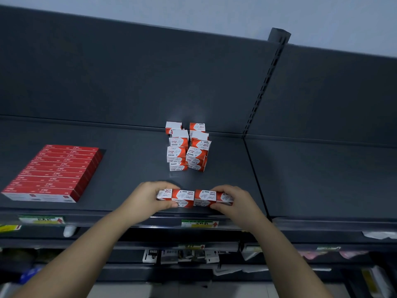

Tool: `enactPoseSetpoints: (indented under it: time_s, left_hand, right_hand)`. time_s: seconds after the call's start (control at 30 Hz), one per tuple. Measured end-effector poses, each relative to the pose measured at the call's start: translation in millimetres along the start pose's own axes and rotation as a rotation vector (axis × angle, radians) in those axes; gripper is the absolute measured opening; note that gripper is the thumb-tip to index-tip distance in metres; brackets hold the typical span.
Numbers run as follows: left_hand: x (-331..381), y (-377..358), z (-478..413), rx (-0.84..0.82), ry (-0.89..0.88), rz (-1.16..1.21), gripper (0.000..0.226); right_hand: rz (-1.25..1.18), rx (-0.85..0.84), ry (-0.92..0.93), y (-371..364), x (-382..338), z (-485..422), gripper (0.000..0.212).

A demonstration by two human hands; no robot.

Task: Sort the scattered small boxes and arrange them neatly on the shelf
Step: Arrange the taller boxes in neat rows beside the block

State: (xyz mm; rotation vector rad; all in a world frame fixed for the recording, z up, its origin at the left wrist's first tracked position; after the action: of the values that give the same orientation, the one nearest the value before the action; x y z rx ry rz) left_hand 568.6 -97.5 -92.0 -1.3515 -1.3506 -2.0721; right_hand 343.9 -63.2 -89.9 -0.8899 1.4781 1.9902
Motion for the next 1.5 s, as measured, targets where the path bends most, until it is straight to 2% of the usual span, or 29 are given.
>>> enactPoseSetpoints:
  time_s: [0.5,0.9,1.1,1.27,1.5]
  left_hand:
    - [-3.4,0.1,-1.4,0.037,-0.015,0.027,0.037]
    - [-3.2,-1.3,-2.3,0.027,-0.017,0.036,0.044]
    - [-3.9,-1.6,-1.2,0.023,-0.01,0.026,0.044]
    - [-3.6,-1.5,-1.1,0.027,-0.02,0.016,0.043]
    - [0.9,-3.4,-3.2,-0.005,-0.025,0.025,0.036]
  right_hand:
    - [-0.019,-0.04,-0.008,1.1,6.7,-6.5,0.036]
    - [-0.008,-0.004,0.023,-0.9,2.7,-4.4,0.043]
    - [-0.086,-0.026,0.017,-0.4,8.0,-2.1,0.049]
    - [-0.151,-0.021,0.008,0.6,10.3,-2.2,0.045]
    - [-0.072,-0.015,0.032,2.0,3.9,-3.1,0.04]
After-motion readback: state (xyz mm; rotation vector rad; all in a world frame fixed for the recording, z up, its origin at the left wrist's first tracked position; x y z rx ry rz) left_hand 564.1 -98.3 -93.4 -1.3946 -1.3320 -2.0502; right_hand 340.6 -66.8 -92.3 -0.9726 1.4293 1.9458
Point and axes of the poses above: each hand's wrist, its own z-axis away from the middle knuckle, its own y-axis out of the back of the hand, x = y × z, the point moved 9 cm from there along -z, towards the middle knuckle, and after that the axes turned 8 degrees about -x, right-handed, at the moved point
